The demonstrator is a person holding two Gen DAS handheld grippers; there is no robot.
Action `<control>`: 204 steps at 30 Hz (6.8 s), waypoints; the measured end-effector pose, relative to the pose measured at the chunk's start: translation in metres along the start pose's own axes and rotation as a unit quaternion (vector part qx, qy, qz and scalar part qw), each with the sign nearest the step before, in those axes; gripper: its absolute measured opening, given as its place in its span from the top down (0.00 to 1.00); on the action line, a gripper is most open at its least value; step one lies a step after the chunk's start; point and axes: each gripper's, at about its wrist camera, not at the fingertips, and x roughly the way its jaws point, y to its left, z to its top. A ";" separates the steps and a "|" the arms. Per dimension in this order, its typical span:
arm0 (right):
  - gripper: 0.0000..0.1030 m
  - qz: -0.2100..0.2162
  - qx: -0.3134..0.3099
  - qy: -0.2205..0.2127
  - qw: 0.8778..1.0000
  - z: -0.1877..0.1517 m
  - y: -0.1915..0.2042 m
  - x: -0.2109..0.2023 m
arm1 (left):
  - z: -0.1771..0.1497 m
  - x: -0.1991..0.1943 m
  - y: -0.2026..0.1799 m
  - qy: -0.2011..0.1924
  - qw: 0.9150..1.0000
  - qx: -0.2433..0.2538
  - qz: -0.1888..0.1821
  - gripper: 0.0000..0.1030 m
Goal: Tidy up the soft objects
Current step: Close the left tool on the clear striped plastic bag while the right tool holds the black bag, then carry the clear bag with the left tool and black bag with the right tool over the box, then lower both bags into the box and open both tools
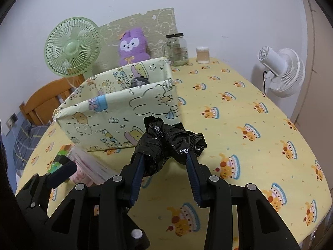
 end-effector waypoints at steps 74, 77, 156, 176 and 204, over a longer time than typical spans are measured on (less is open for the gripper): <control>0.58 0.014 -0.002 0.031 0.999 0.007 0.004 0.019 | -0.003 0.015 0.015 0.052 0.995 -0.062 0.051 0.77; 0.58 0.015 -0.001 0.031 0.999 0.004 0.005 0.017 | -0.006 0.008 0.008 0.050 0.997 -0.047 0.038 0.84; 0.58 0.018 -0.035 -0.095 0.995 0.115 0.050 -0.060 | 0.105 -0.074 0.018 -0.100 0.994 -0.012 0.034 0.86; 0.58 0.012 -0.038 -0.073 0.997 0.146 0.056 0.011 | 0.133 -0.009 0.038 -0.076 0.996 -0.011 0.038 0.86; 0.48 0.067 -0.055 -0.014 0.996 0.137 0.073 0.080 | 0.123 0.040 0.060 -0.007 1.000 -0.014 0.012 0.20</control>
